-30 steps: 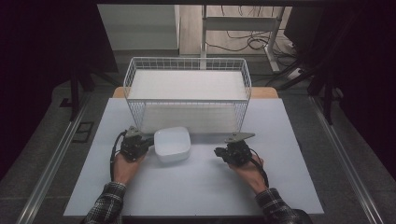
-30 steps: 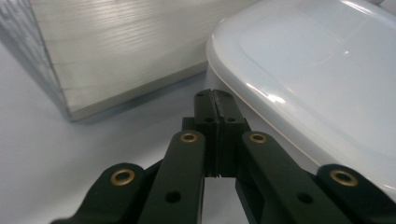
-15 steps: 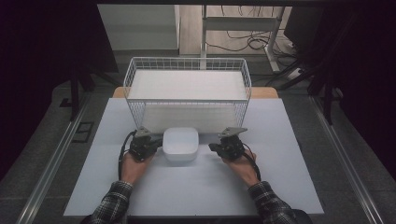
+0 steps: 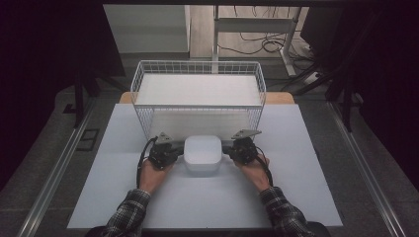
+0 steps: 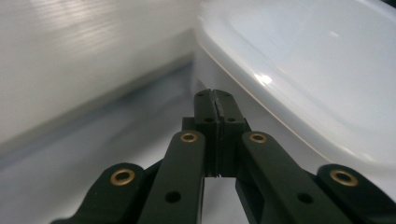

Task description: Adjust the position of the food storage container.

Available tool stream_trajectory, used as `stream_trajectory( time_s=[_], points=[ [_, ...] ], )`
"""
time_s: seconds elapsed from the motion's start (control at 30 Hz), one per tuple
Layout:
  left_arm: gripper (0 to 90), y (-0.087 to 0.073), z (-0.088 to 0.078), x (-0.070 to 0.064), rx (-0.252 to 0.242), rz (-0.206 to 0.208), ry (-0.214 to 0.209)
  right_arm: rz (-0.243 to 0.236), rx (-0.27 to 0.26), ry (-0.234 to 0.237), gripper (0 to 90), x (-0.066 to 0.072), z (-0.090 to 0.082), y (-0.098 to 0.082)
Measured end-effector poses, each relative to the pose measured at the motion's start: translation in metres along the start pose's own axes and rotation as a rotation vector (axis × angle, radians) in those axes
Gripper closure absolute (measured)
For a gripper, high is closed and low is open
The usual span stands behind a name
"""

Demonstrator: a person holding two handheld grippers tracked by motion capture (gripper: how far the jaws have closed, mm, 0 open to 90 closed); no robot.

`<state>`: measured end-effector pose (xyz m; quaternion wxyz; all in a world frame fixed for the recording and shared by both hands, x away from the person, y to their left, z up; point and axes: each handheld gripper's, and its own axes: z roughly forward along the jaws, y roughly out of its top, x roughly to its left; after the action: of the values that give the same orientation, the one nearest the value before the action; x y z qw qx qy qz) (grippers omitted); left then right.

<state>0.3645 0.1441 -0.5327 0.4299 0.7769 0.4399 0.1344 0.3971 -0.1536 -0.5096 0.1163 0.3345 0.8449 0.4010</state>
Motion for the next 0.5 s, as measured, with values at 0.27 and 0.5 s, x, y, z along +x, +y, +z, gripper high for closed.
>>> stream_trajectory(
  time_s=[0.27,0.5],
  points=[
    [89.8,0.007,0.013,0.006,-0.019,-0.043,0.006,-0.007,-0.003,-0.036,88.7,-0.006,0.014,0.008],
    [89.9,0.006,0.006,-0.004,-0.005,-0.021,0.013,-0.015,0.013,-0.025,88.8,-0.002,0.009,0.004]
  ],
)
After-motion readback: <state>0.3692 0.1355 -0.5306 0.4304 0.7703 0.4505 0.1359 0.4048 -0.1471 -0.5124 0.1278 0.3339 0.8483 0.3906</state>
